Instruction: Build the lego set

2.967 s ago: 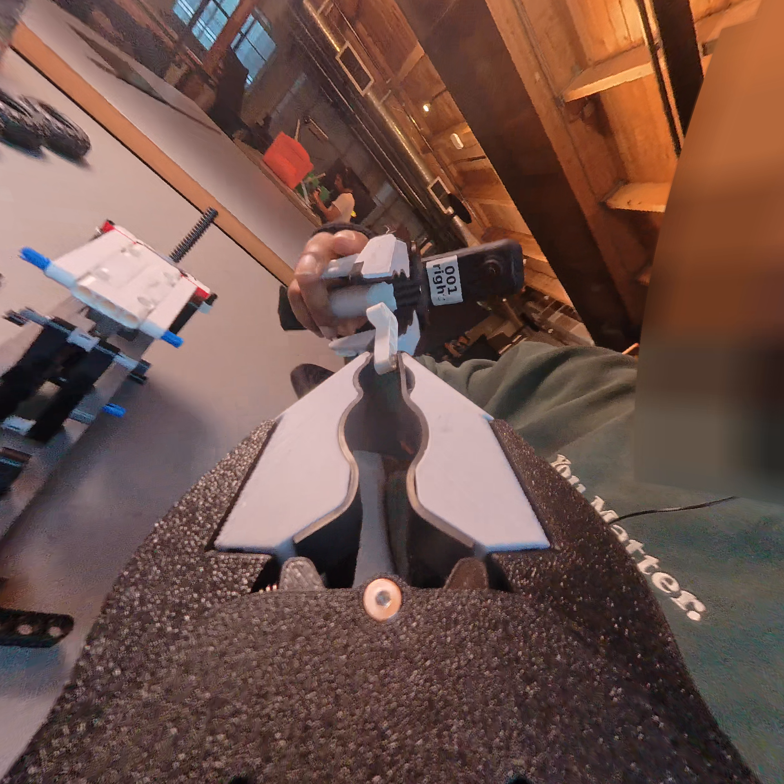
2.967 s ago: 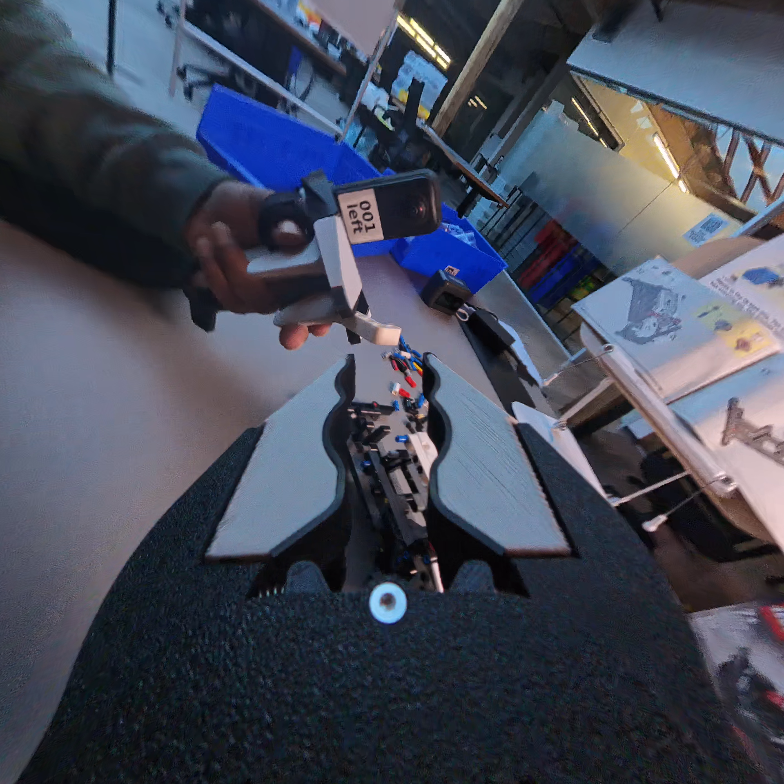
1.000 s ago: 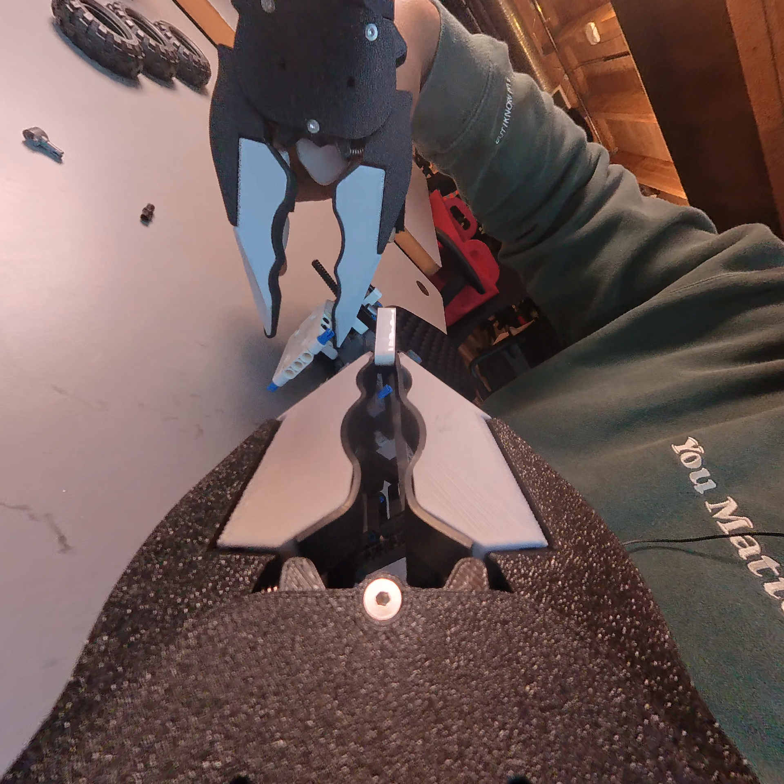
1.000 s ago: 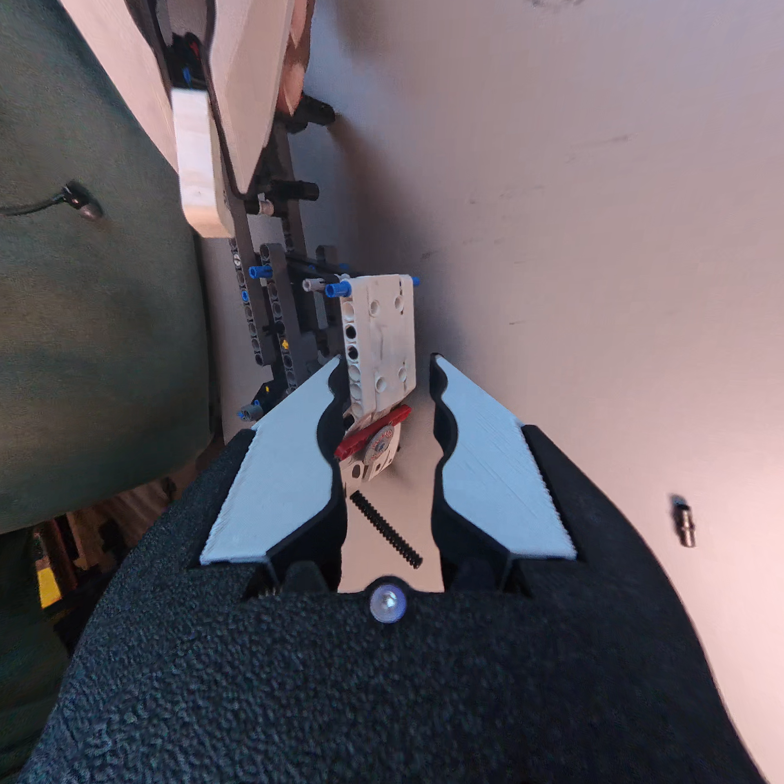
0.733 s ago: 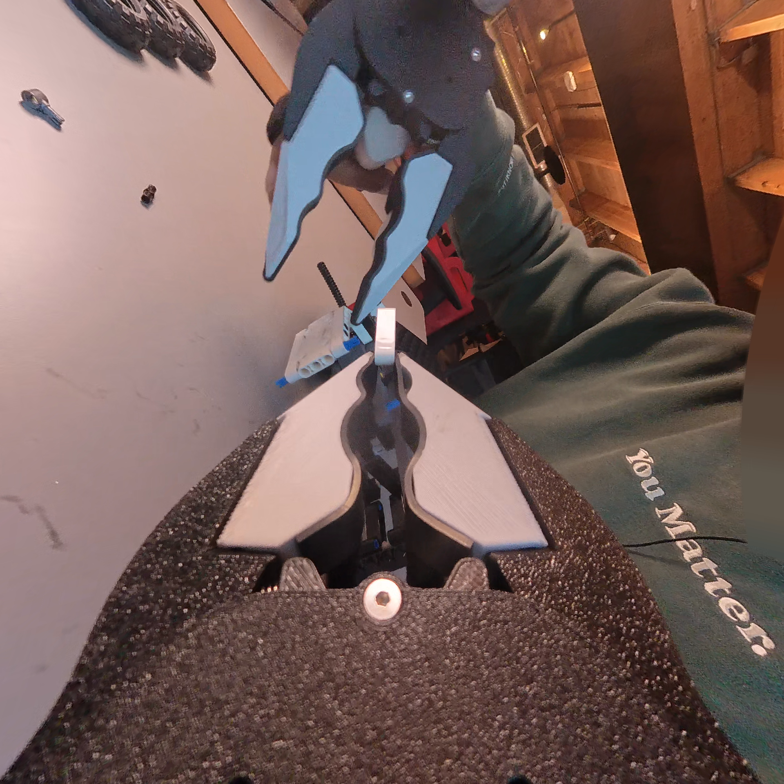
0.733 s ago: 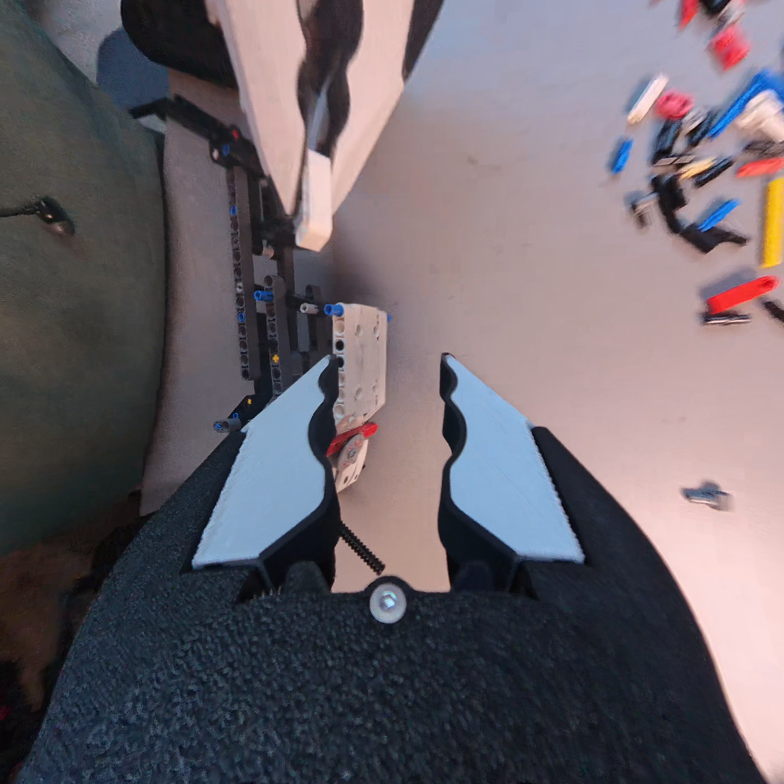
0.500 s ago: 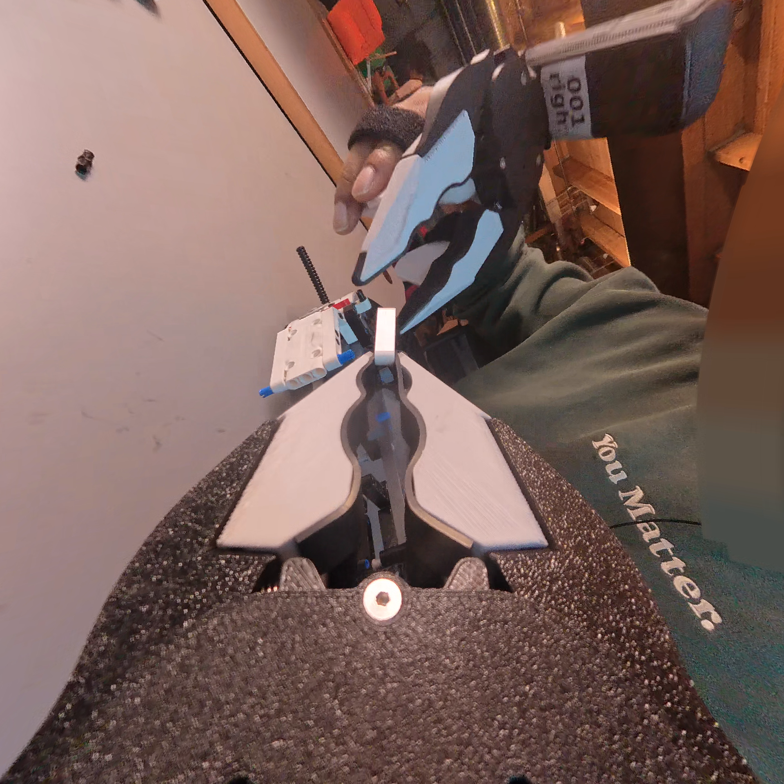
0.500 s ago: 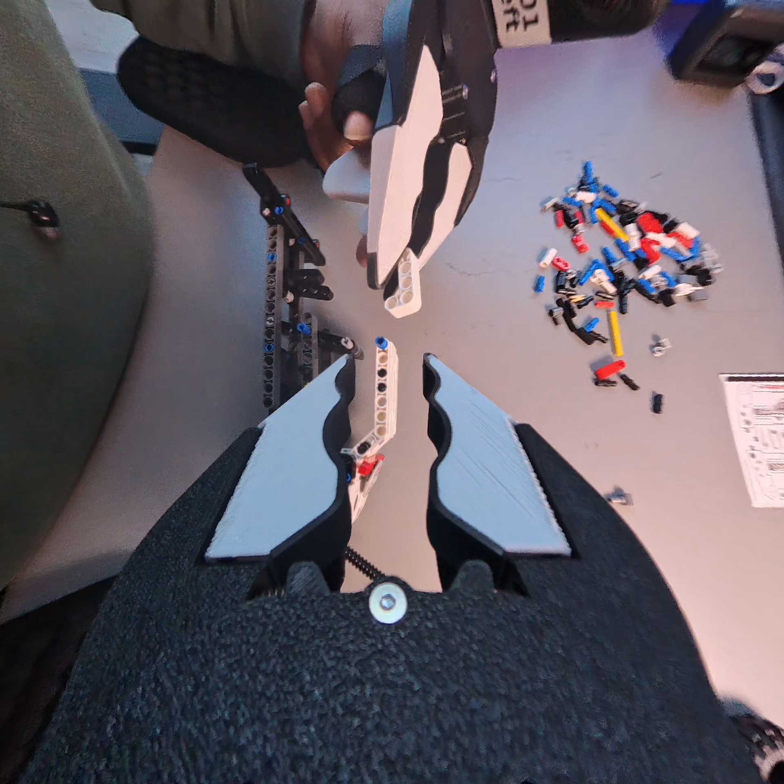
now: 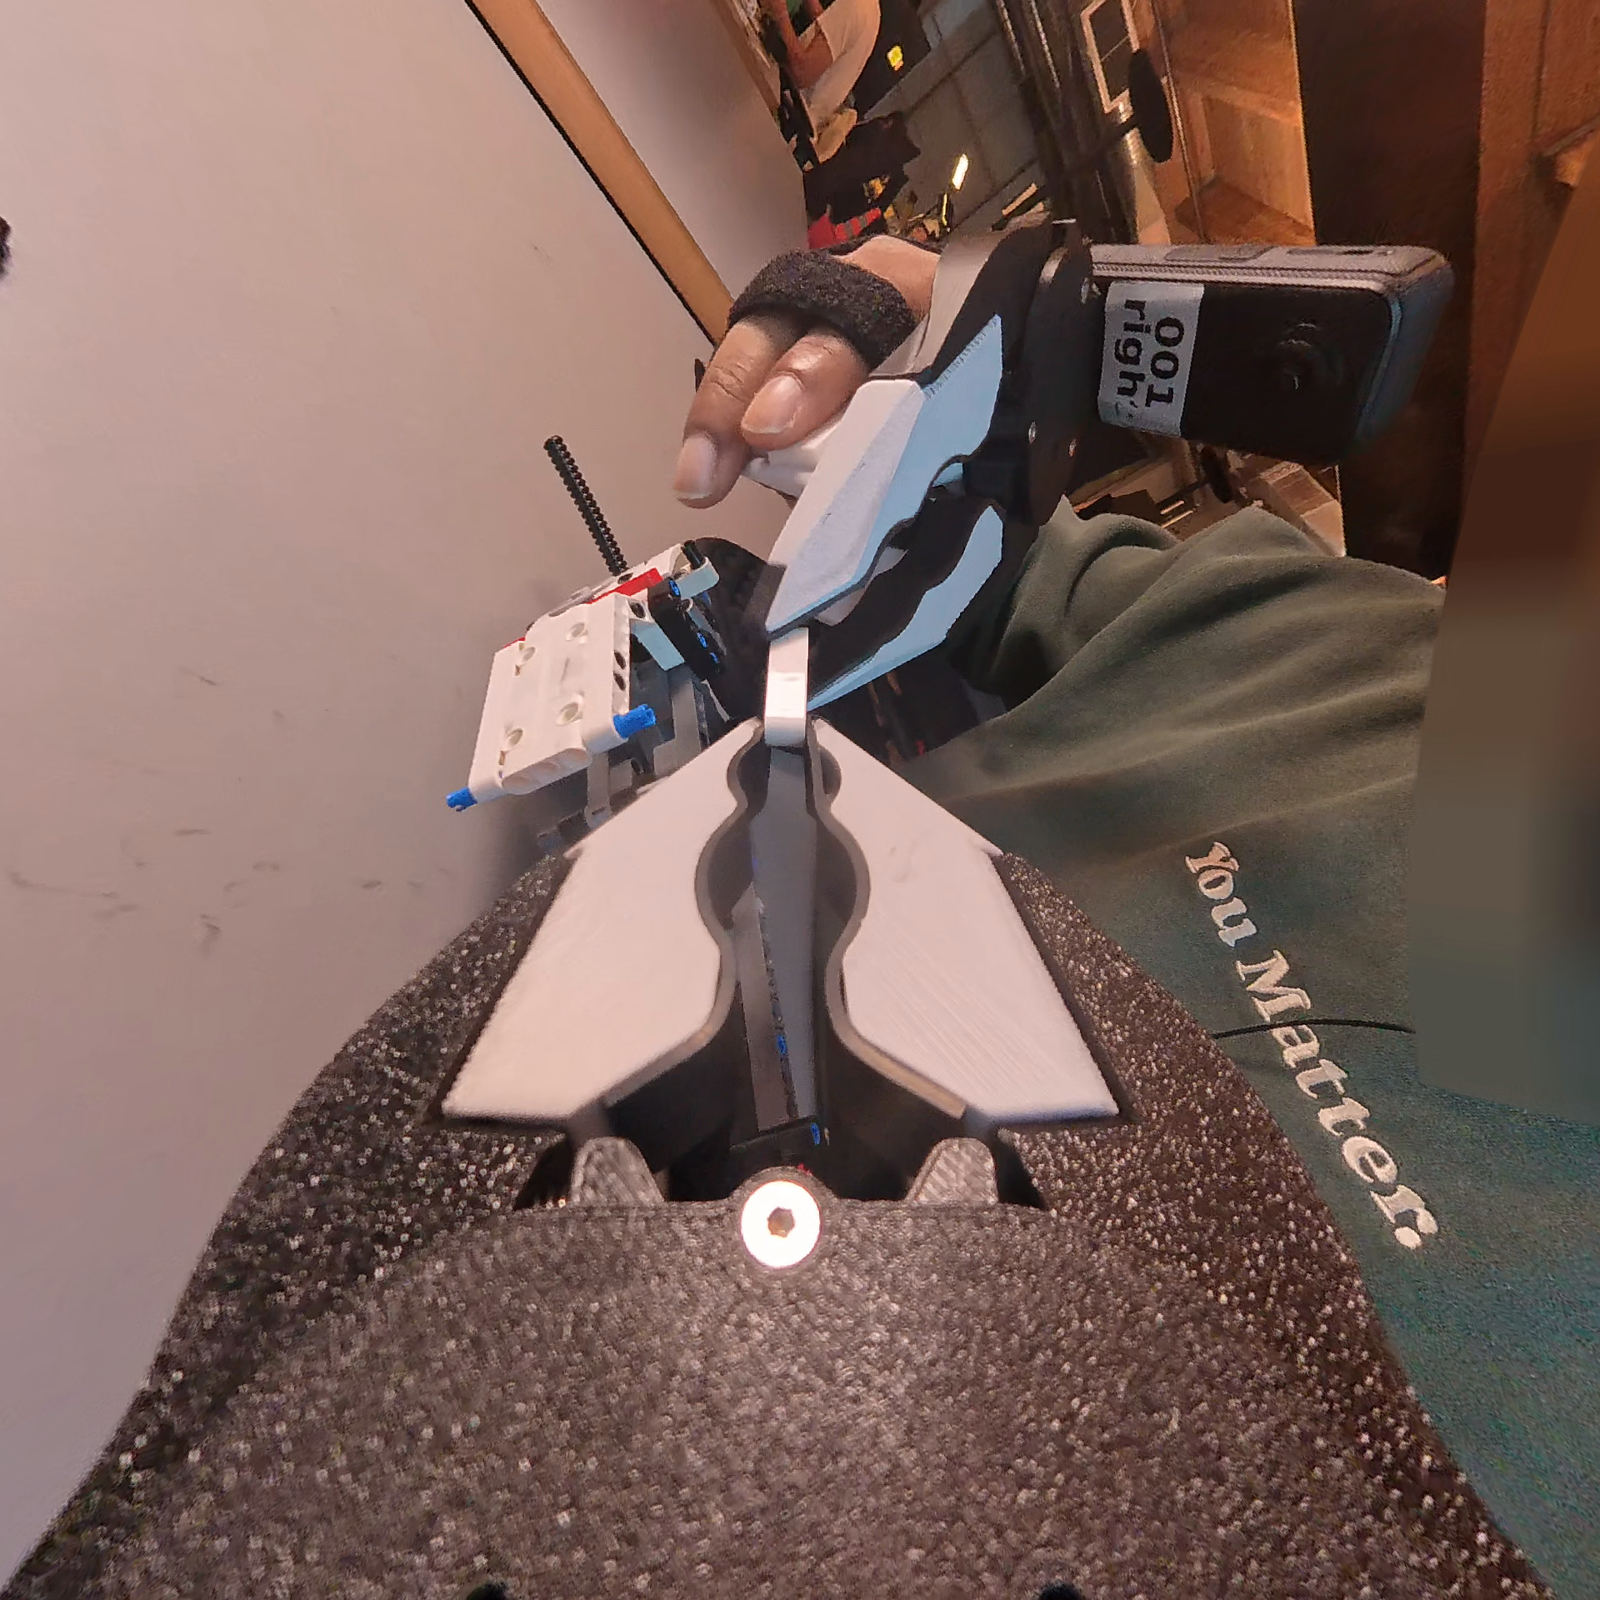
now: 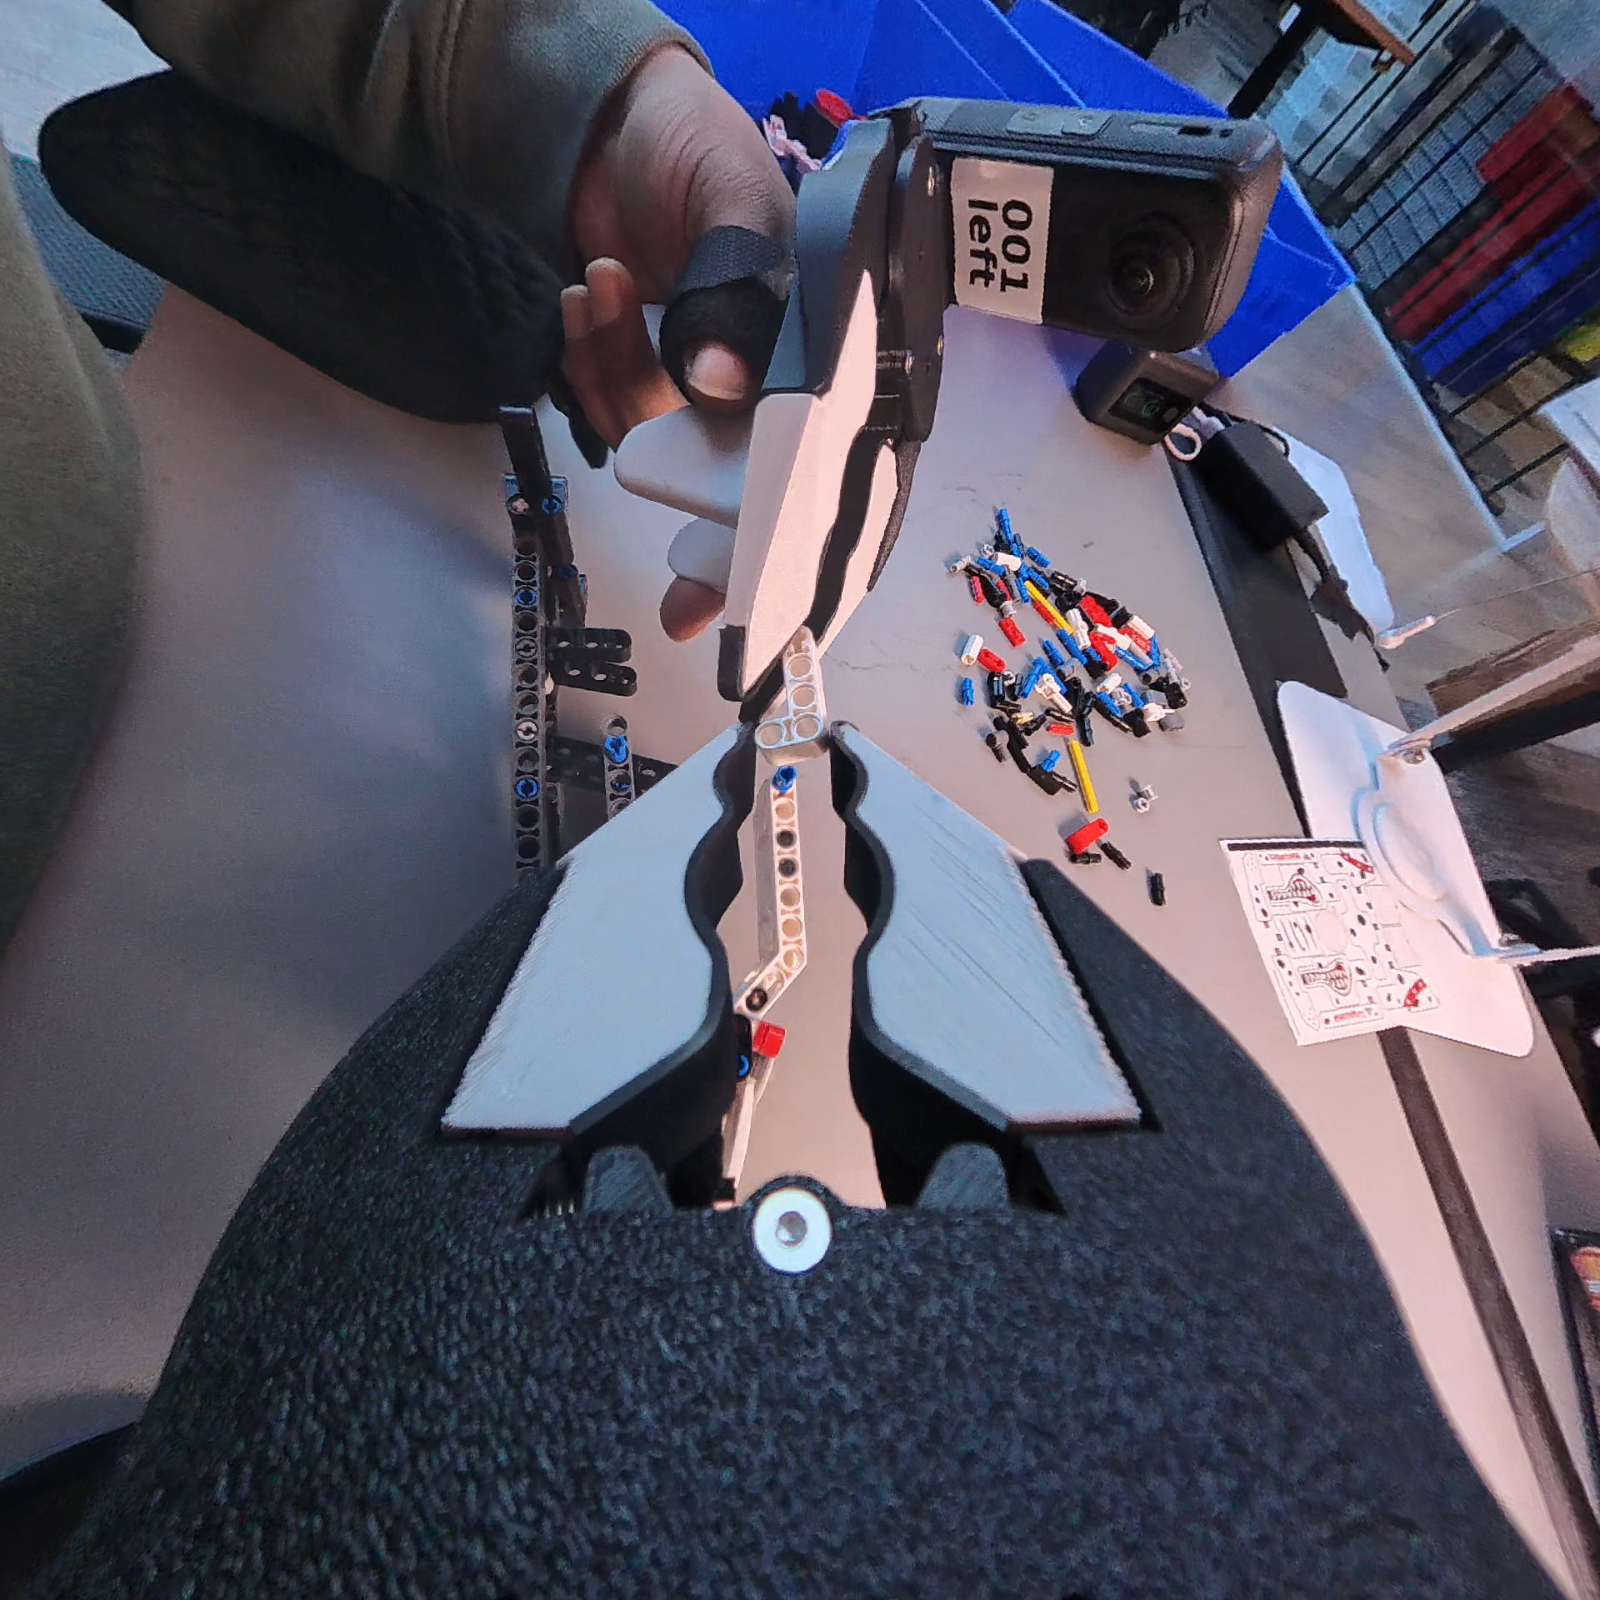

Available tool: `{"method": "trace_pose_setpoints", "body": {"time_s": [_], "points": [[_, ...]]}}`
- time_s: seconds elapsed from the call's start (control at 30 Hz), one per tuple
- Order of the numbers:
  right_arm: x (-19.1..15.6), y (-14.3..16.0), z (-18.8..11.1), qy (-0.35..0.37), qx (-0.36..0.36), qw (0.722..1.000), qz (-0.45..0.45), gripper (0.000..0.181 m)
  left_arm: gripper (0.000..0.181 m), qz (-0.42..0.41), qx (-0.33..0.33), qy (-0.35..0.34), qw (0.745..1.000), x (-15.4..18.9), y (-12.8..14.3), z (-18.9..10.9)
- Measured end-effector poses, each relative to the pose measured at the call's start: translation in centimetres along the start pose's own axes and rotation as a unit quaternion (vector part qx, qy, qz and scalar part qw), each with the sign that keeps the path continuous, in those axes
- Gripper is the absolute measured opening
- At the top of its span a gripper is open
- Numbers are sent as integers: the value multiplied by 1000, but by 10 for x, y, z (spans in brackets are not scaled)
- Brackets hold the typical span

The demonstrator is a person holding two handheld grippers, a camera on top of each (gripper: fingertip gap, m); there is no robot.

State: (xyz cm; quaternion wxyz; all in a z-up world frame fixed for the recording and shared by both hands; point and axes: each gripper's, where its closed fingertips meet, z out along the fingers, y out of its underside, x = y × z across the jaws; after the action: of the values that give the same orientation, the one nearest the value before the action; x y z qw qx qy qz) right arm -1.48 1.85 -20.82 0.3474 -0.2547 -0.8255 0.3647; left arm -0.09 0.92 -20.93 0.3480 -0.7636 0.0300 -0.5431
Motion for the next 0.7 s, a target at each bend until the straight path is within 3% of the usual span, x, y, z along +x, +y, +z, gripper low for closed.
{"method": "trace_pose_setpoints", "body": {"time_s": [0.2, 0.33, 0.43, 0.5, 0.63, 0.7], "points": [[-4, 1, 5, -12, 9, 1000, 23, 16, 8, 12, 9, -9, 1000, -1, 4, -4], [-5, 4, 4, -36, 23, 994, 101, 16, 31, 138, 15, -88, 986, -9, -2, -12], [-9, 0, 1, -54, 41, 988, 138, 16, 33, 270, 3, -162, 949, -11, -5, -16], [-9, -3, 1, -64, 52, 985, 154, 16, 26, 344, -12, -168, 924, -2, -2, -12], [-13, -12, -2, -83, 73, 980, 163, 16, 7, 447, -29, -194, 873, 6, -2, -5], [-13, -12, -3, -83, 76, 980, 163, 16, 7, 468, -32, -205, 859, 7, -3, -4]]}}
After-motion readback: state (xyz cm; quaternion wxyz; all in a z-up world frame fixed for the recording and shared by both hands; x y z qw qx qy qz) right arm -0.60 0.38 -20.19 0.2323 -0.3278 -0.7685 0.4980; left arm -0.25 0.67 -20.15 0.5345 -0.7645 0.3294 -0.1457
